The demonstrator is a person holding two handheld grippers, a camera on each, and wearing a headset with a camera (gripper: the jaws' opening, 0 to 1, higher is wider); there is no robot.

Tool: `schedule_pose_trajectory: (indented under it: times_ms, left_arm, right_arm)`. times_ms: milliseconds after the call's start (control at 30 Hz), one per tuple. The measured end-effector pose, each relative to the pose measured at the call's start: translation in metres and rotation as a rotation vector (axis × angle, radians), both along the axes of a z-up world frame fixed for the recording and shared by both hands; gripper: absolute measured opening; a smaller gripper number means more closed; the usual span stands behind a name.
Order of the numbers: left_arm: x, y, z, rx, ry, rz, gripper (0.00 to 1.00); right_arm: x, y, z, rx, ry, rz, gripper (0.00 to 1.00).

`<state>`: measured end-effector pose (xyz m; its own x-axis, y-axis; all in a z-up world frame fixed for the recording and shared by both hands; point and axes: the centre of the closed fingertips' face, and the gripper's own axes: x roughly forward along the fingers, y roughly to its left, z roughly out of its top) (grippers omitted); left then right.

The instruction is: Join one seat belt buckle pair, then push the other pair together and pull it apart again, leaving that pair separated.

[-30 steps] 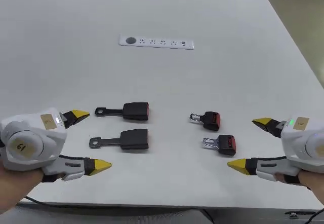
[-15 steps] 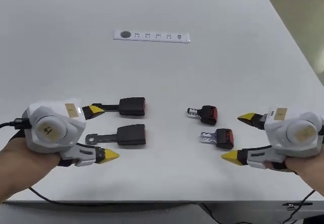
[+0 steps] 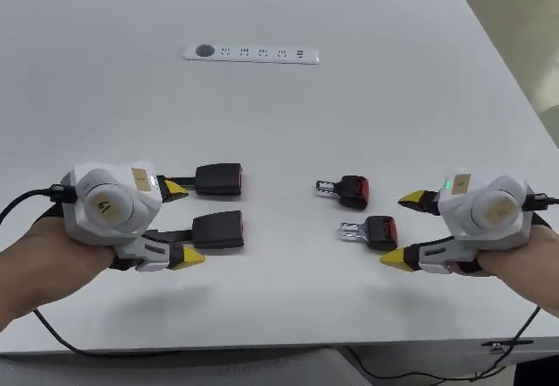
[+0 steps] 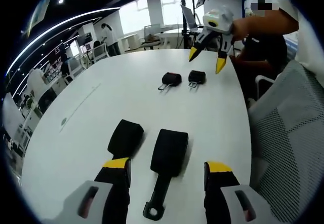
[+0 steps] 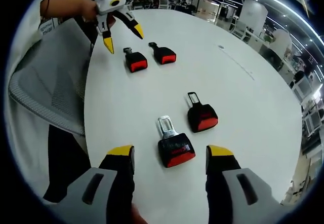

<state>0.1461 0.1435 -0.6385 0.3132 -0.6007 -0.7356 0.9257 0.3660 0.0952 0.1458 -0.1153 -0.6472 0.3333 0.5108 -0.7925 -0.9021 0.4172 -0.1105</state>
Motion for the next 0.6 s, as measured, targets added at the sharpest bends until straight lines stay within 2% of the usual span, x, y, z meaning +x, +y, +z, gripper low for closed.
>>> schedule_pose_trajectory:
  times_ms: [133, 233, 367, 433, 600]
  left_arm:
    - [0.001, 0.000, -0.003, 0.012, 0.010, -0.015, 0.57]
    - [0.004, 0.001, -0.006, 0.019, 0.016, -0.026, 0.55]
    - [0.008, -0.001, -0.008, 0.008, 0.009, -0.058, 0.51]
    - [0.008, -0.003, -0.010, 0.006, 0.017, -0.072, 0.49]
    - [0.007, -0.006, -0.018, 0.034, 0.038, -0.100, 0.49]
  right_arm:
    - [-0.003, 0.003, -0.007, 0.004, 0.031, 0.024, 0.47]
    - [0.002, 0.003, -0.010, -0.003, 0.029, 0.030, 0.48]
    - [0.005, 0.001, -0.017, -0.018, 0.039, 0.055, 0.46]
    - [0.006, 0.001, -0.019, -0.031, 0.048, 0.074, 0.45]
    - [0.008, -0.001, -0.027, -0.051, 0.061, 0.094, 0.44]
